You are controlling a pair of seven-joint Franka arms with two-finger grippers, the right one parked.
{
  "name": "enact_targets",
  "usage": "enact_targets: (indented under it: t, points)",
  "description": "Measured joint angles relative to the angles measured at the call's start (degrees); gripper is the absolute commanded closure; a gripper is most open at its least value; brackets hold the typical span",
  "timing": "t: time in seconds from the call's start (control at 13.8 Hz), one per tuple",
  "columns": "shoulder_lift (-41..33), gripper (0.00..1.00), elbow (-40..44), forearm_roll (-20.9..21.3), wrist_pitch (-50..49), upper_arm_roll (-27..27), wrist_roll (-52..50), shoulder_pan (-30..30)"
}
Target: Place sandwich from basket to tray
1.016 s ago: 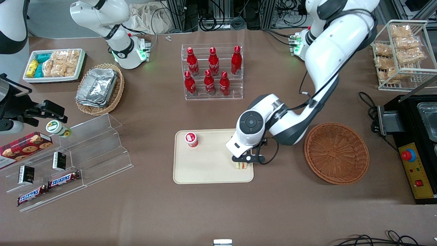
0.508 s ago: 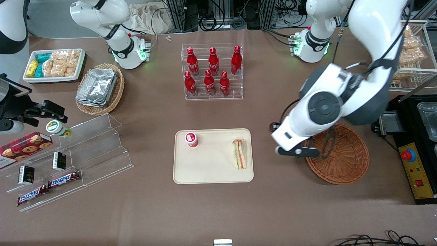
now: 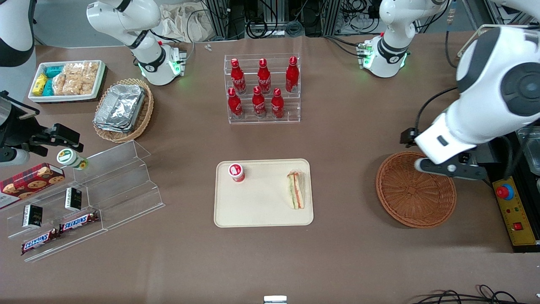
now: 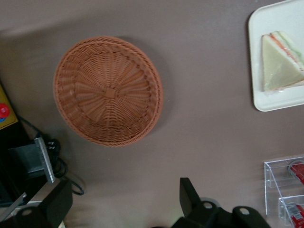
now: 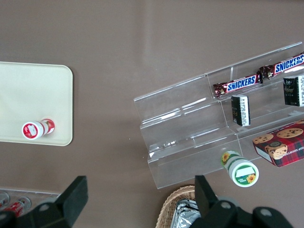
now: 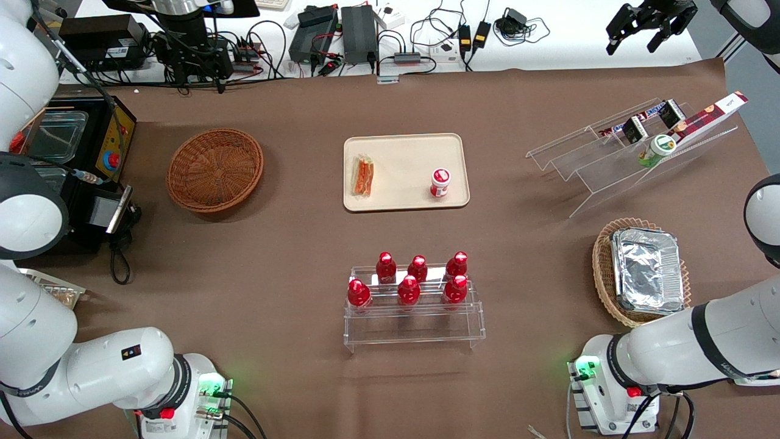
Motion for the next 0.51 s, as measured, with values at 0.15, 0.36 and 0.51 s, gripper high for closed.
enact_targets:
  t: [0.15,0.36,0.51]
  points:
    - [-0.2,0.00,0.0,0.0,-0.2,0.6,0.0,1.1]
    - [-0.6,0.00,-0.1,-1.4,-0.2,1.0,0.0,4.1]
    - [-0.9,0.00,0.0,-3.7,-0.2,1.1,0.4,7.4]
